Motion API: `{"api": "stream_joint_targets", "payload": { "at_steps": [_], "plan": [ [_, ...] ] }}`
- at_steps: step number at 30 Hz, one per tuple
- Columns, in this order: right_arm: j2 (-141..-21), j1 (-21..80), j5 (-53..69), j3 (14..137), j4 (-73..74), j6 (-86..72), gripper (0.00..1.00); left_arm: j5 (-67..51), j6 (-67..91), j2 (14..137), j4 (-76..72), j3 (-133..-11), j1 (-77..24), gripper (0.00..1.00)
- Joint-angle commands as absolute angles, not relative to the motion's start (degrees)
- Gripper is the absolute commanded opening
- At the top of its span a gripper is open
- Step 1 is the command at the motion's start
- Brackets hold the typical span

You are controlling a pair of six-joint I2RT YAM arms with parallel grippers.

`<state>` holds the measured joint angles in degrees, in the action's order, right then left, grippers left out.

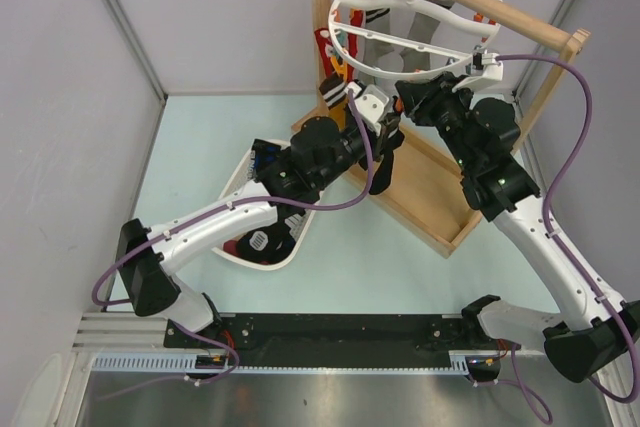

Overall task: Clip the socks to the hanger
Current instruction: Clamp the sock onto the hanger.

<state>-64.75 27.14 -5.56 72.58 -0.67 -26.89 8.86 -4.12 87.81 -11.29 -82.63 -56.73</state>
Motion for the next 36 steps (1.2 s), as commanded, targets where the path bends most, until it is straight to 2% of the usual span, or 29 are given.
{"api": "stream_joint_targets", "payload": {
  "at_steps": [1, 21, 24, 25, 27, 28, 31, 36],
  "plan": [
    [-65.2, 27.1, -11.1, 74.9, -2.3, -26.5, 0.0, 9.0, -5.1, 87.1, -12.0, -85.5, -57.6, 0.0],
    [-65.3, 28.9, -12.8, 74.9, -1.0, -22.8, 0.0, 12.9, -7.0, 87.6, -9.7, -90.7, -57.7, 0.0],
    [-64.8, 28.9, -11.8, 74.8, -1.3, -22.5, 0.17, 13.4, -6.8, 88.0, -9.1, -90.2, -57.7, 0.0],
    [-64.3, 28.8, -11.6, 74.8, -1.3, -22.3, 0.32, 13.4, -6.5, 88.0, -9.1, -90.0, -57.7, 0.0],
    [-63.6, 28.9, -10.6, 74.8, -1.2, -22.0, 0.44, 13.7, -6.3, 87.9, -9.5, -89.1, -57.6, 0.0],
    [-63.4, 28.8, -10.2, 74.9, -1.1, -21.6, 0.54, 14.2, -6.2, 87.9, -9.6, -88.9, -57.6, 0.01],
    [-61.5, 28.7, -8.8, 74.8, -0.4, -20.5, 0.7, 15.9, -6.3, 87.8, -9.6, -88.2, -57.6, 0.02],
    [-57.0, 28.1, -4.8, 74.8, 2.8, -14.6, 0.8, 17.8, -5.3, 87.3, -9.3, -86.9, -56.6, 0.03]
  ]
}}
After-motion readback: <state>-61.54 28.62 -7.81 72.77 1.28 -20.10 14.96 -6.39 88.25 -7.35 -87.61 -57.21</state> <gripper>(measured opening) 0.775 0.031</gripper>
